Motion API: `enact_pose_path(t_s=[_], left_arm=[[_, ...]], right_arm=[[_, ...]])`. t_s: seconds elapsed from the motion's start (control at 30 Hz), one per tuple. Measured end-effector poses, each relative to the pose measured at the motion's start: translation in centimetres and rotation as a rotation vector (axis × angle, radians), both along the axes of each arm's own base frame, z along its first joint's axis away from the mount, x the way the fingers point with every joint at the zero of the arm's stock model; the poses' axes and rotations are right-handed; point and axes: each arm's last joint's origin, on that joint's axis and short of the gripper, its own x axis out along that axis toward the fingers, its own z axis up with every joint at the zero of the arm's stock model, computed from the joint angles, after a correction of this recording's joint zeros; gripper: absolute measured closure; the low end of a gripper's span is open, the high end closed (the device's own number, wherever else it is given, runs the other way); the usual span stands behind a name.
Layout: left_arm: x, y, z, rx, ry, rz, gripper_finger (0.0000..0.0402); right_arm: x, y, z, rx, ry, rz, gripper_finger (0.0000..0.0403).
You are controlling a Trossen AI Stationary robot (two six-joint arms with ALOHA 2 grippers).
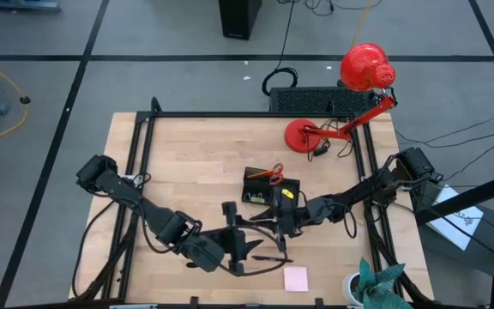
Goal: Pick and place office supplies into organizer
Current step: Put the right yellow pencil into the black desk organizer
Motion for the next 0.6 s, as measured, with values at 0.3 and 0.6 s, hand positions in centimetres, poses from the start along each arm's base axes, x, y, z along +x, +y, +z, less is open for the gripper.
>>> enact_pose_path(t_s=[0.3, 0.6], left_arm=[[0.1, 0.27, -0.26, 0.042, 0.042, -0.043, 0.0382], [-0.09, 0.03, -0.6, 0.073, 0.078, -0.077, 0.0392]], right_arm=[[-0.03, 0.1, -0.19, 0.01, 0.015, 0.014, 0.0387], [-0.04, 0.14, -0.52, 0.007, 0.044, 0.015, 0.0383]])
